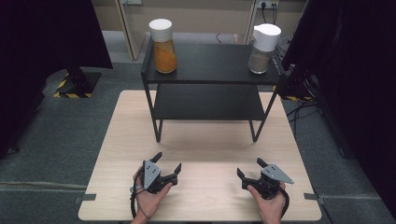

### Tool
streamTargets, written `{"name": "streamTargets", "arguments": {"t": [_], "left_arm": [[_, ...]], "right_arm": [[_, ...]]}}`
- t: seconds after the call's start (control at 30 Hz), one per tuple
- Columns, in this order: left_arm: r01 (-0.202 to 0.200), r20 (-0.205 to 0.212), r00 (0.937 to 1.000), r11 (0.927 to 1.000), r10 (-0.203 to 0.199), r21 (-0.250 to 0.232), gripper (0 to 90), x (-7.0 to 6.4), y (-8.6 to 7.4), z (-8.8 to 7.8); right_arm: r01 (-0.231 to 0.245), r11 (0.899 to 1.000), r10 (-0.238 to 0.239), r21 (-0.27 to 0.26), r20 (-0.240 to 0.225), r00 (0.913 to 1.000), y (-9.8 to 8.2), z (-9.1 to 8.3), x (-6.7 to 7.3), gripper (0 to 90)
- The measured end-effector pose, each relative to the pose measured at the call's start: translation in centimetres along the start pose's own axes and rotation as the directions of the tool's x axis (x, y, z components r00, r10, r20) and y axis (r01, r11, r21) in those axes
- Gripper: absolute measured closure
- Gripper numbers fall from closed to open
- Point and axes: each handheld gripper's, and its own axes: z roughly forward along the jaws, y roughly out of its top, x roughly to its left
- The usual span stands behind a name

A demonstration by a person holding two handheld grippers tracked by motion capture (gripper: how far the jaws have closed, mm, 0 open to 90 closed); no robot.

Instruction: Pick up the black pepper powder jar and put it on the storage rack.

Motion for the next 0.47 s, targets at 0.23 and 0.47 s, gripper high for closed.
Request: {"name": "streamTargets", "arguments": {"t": [0.23,0.47], "left_arm": [[-0.001,0.000,1.0000,1.0000,0.001,-0.001,13.0,-0.02,-0.01,-0.01],[-0.002,0.003,1.0000,1.0000,0.002,0.002,13.0,0.04,0.04,0.00]], "right_arm": [[0.005,1.000,-0.005,0.006,0.001,1.0000,0.01,-0.05,0.07,5.3],[-0.001,1.000,0.001,0.006,-0.002,1.0000,0.00,-0.05,-0.07,5.3]]}}
